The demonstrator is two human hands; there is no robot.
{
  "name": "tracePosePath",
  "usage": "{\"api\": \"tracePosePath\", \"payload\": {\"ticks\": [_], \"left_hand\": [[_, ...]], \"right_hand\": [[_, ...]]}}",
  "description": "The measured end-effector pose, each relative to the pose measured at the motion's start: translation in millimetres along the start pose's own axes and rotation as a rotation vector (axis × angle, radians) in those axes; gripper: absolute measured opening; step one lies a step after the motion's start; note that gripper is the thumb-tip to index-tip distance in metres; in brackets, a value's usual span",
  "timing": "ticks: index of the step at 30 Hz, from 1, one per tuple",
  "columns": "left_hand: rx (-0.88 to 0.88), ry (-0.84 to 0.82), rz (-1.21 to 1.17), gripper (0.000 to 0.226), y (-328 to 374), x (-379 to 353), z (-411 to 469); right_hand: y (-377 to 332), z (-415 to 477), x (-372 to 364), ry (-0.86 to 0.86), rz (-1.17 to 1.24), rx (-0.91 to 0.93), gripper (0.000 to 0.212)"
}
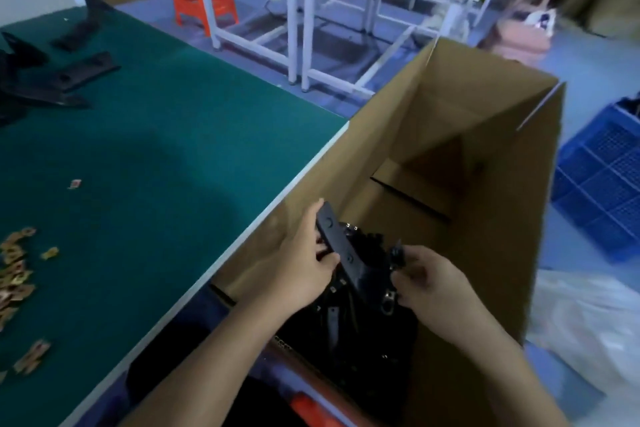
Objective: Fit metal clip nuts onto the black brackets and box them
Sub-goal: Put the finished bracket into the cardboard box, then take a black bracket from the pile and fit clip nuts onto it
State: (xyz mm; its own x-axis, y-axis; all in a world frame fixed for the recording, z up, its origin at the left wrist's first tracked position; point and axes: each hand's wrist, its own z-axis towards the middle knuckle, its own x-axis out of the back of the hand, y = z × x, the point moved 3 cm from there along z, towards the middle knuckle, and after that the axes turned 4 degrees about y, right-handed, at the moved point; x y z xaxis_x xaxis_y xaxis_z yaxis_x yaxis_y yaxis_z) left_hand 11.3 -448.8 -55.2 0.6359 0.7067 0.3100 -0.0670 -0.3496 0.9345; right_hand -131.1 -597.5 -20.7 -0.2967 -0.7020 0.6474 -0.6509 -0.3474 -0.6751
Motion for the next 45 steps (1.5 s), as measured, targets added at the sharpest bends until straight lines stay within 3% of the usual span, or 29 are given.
{"api": "tracePosePath", "payload": {"ticks": [3,7,14,19,23,27,30,35,38,42,45], "left_hand": [[0.078,-0.046,0.163,0.080,-17,-1,5],[0.120,-0.076,0.199,0.062,-27,4,4],[0.085,-0.110,0.125,0.043,-24,20,-2],[-0.021,0.002,0.001,0.034,0,39,-17],[-0.168,0.242,-0.120,0.044,27,80,-36],[-0.245,0.531,-0.065,0.048,28,167,-75],[-0.211,0.778,0.012,0.040,3,249,-115],[-0.117,1.417,0.009,0.035,-63,376,-189],[-0.110,1.712,0.077,0.022,-103,414,-216],[-0.148,1.806,0.051,0.035,-126,430,-218],[-0.177,1.818,0.045,0.041,-126,432,-216]], "right_hand": [[10,7,-6,-0.049,-0.168,-0.019,0.051],[9,13,-9,0.001,-0.126,0.022,0.045],[-21,23,-26,0.082,-0.163,0.150,0.044],[-75,9,-47,0.076,-0.050,0.326,0.041],[-143,-7,-75,0.133,0.151,0.555,0.038],[-211,-15,-127,0.023,0.286,0.737,0.041],[-252,-12,-181,-0.118,0.206,0.805,0.045],[-321,-11,-269,-0.339,0.004,0.888,0.050],[-379,-24,-328,-0.463,-0.083,0.930,0.054],[-448,-46,-396,-0.476,-0.162,1.060,0.060],[-473,-49,-437,-0.513,-0.313,1.080,0.039]]}}
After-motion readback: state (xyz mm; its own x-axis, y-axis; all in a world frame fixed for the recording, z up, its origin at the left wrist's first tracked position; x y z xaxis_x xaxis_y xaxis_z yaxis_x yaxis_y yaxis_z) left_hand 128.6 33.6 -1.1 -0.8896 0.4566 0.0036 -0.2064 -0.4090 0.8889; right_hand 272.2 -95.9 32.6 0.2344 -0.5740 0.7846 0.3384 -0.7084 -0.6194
